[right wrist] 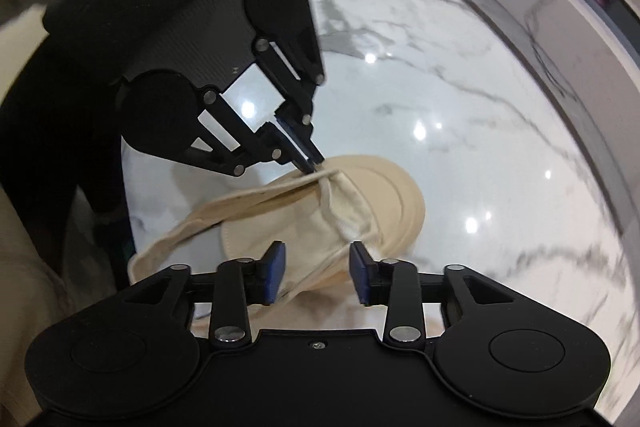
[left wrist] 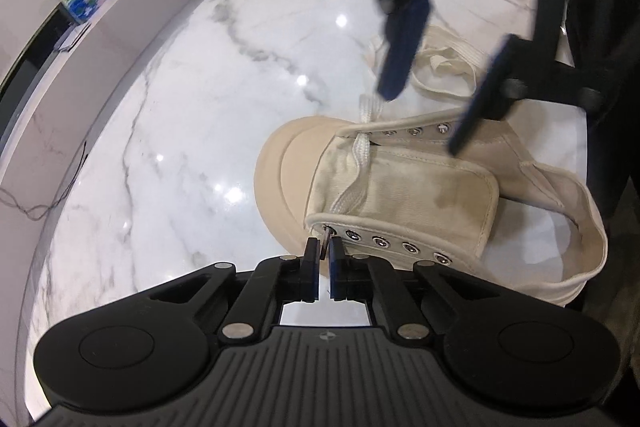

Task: Lace up shoes with both hands
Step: 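Grasp the lace tip at the eyelet with the left gripper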

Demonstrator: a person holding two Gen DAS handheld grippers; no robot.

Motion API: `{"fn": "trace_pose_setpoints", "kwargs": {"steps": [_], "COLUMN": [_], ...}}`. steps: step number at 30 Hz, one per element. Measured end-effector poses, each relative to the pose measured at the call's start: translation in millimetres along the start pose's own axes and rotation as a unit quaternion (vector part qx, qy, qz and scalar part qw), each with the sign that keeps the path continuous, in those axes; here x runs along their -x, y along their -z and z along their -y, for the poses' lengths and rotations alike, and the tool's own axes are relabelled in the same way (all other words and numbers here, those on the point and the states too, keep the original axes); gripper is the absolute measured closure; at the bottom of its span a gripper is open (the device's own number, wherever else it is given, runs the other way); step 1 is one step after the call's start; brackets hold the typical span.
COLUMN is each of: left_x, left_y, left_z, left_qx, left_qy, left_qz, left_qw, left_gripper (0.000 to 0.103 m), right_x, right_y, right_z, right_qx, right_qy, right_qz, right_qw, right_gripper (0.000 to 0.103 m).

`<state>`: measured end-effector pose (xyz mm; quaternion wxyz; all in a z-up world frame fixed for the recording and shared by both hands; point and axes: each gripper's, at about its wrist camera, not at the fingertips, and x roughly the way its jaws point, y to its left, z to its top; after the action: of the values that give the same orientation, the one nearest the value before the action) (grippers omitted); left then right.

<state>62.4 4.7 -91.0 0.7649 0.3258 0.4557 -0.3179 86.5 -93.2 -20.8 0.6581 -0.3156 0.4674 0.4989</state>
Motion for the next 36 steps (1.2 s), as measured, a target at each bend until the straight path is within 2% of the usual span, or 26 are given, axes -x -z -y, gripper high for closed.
{"fn": "trace_pose_setpoints", "kwargs": {"steps": [8,11,13,21,25,32,36], "left_x": [10,15,17,17,15,6,7], "left_y": [2,4,5,5,-1,-23,-24], "left_z": [7,10,11,13,12,23,22], "left_qx": [0.06,0.081,0.098,0.138,0.155,0.138,0.145], "left_qy": [-0.021,-0.027,-0.031,-0.041,-0.021,-0.017,-0.01], "left_qz": [-0.003,-0.003,-0.003,-0.001,0.012,0.02,0.022], "left_qw": [0.998,0.9964,0.9947,0.9897,0.9876,0.9901,0.9891], "left_gripper": [0.1,0.1,0.1,0.1,0.1,0.1,0.1], "right_x": [-14,-21,-26,-23,-18,-9,-4], "right_y": [11,12,11,23,29,40,46], "right_z": [8,8,7,1,3,8,11], "right_qx": [-0.126,-0.151,-0.161,-0.189,-0.192,-0.199,-0.203], "right_qy": [0.021,0.018,0.029,0.057,0.067,0.08,0.087], "right_qz": [0.005,0.002,-0.002,0.006,0.001,-0.009,-0.013], "right_qw": [0.992,0.988,0.986,0.98,0.979,0.977,0.975], "right_gripper": [0.067,0.076,0.093,0.099,0.1,0.1,0.1]}}
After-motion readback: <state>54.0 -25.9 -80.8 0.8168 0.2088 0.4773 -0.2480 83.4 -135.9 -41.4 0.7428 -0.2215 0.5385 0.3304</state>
